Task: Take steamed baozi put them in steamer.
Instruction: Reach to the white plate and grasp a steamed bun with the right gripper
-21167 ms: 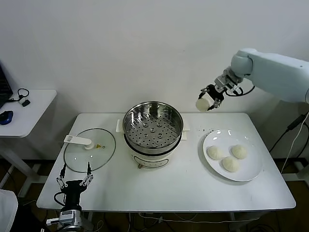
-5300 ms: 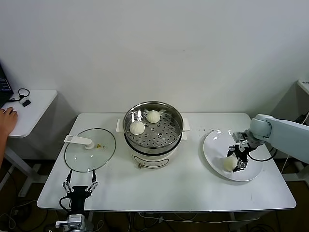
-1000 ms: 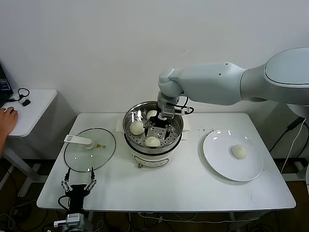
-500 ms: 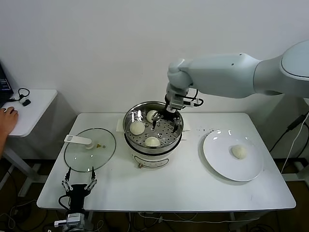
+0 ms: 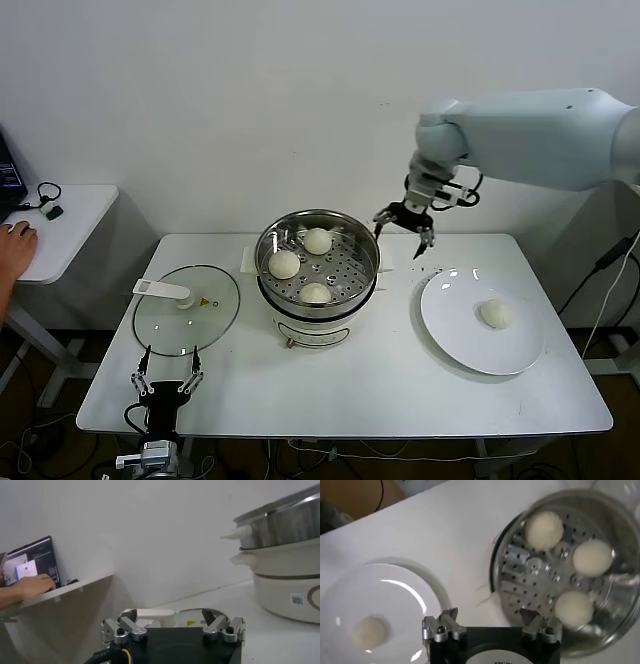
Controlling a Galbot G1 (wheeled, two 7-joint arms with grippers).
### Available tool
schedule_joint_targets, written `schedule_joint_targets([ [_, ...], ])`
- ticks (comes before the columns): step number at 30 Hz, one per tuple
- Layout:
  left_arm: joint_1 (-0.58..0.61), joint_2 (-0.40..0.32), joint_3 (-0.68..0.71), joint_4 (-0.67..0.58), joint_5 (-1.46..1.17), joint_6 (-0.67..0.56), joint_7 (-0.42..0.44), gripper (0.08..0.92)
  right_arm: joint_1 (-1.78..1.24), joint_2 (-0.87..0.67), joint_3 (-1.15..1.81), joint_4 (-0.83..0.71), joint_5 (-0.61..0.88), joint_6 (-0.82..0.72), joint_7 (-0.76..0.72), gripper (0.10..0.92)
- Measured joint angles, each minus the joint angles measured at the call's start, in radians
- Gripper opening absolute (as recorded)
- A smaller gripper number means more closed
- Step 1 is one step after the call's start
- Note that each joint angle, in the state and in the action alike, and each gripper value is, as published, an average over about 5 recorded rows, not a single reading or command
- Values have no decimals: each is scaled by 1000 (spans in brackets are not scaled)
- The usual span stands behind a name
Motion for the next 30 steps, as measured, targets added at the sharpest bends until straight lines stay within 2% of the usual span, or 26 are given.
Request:
schedule_joint_targets([
  [10,2,0,3,5,3,-2,0,823,7,-121,-92,5,44,-141,-66,823],
  [30,3,0,-11,7,0,3,0,823,-129,-334,-58,-71,-36,-296,-80,823],
])
